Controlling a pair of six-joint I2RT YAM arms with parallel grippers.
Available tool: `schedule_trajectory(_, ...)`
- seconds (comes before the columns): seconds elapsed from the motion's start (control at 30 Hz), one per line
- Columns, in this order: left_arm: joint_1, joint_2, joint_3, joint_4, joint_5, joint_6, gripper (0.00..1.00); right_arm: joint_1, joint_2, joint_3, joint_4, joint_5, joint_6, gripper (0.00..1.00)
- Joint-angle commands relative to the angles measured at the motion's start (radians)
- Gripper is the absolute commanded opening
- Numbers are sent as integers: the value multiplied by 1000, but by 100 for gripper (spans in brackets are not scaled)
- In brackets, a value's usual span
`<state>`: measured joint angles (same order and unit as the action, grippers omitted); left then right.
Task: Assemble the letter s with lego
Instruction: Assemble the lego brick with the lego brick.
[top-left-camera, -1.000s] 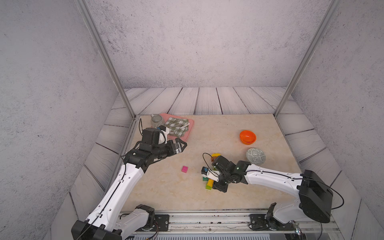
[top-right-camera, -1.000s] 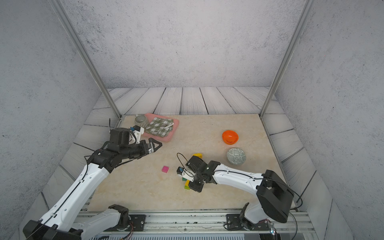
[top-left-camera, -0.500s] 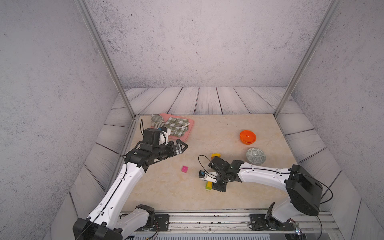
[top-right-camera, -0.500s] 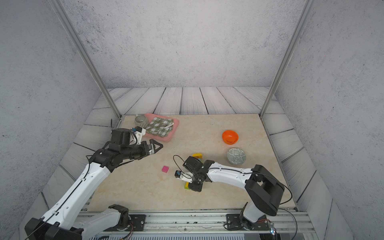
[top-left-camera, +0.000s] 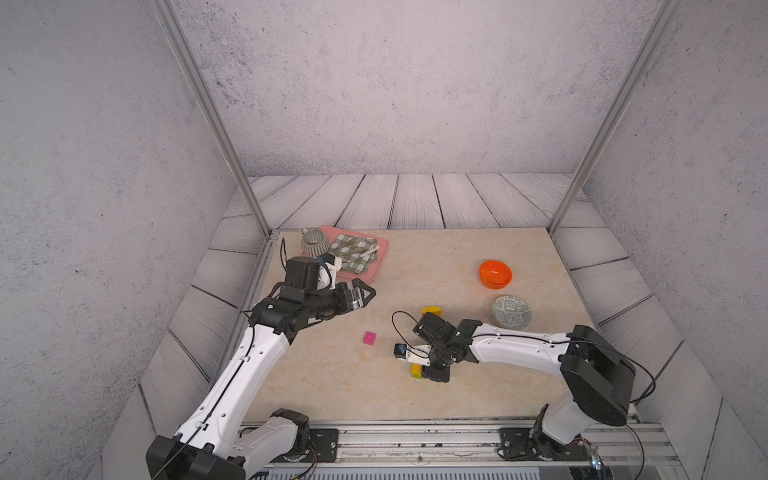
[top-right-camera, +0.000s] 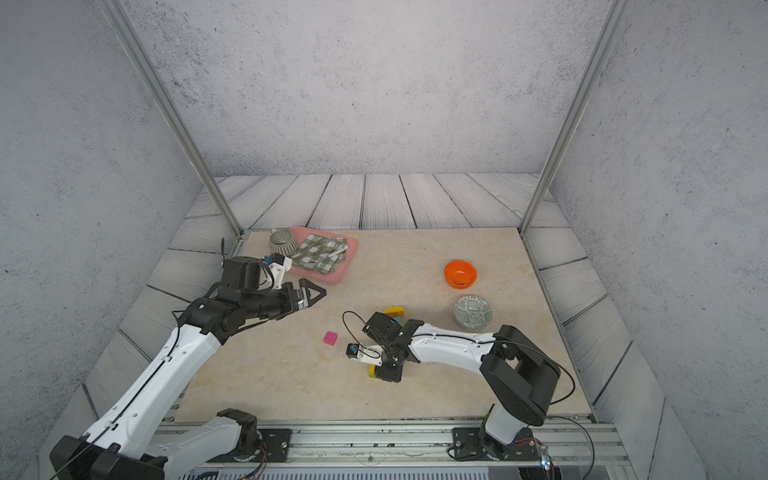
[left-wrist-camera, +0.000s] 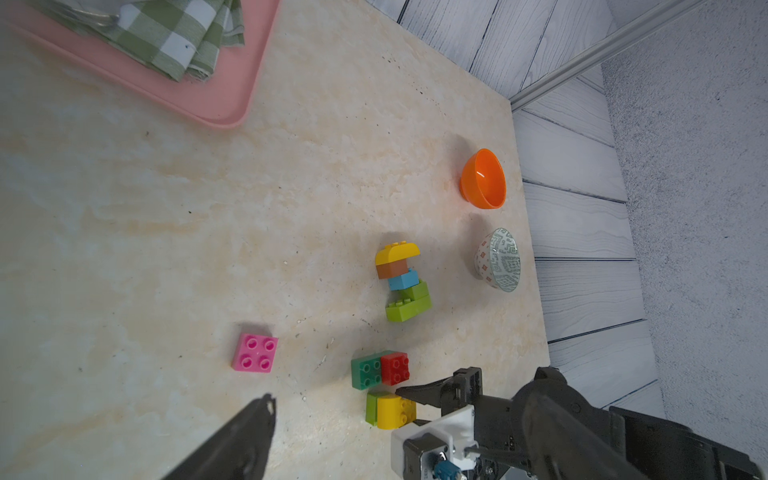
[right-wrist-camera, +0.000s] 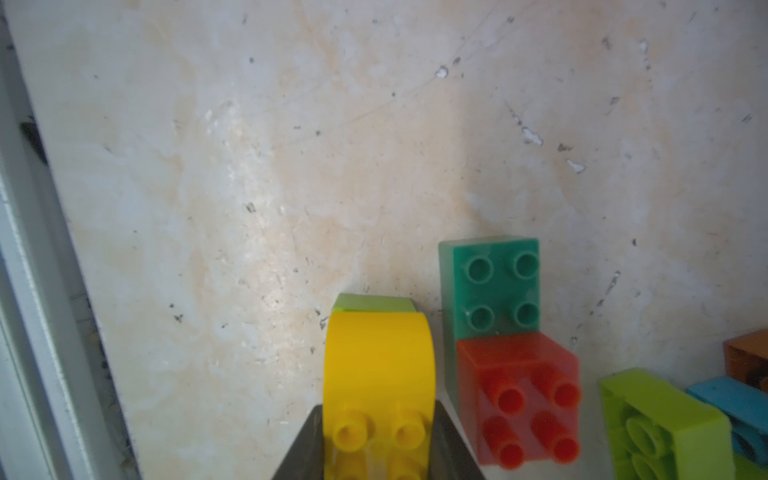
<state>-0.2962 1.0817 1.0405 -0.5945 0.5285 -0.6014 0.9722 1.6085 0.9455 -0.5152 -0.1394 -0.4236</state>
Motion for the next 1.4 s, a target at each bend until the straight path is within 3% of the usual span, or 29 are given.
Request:
schedule_trajectory(0.0, 9, 3, -10, 7, 14, 19, 99, 2, 23, 12, -21, 1, -19, 11)
schedule_trajectory(0.47, 11, 6, 3, 5, 23, 20, 99, 2, 82, 79, -163, 19, -34, 3)
schedule_trajectory(1.1, 12, -3, 20, -11, 21, 32, 99, 16, 135, 88, -189, 115, 73, 0)
schedule_trajectory(1.37, 12, -6, 29, -25, 18, 41, 99, 21, 160, 109, -220, 108, 60, 0)
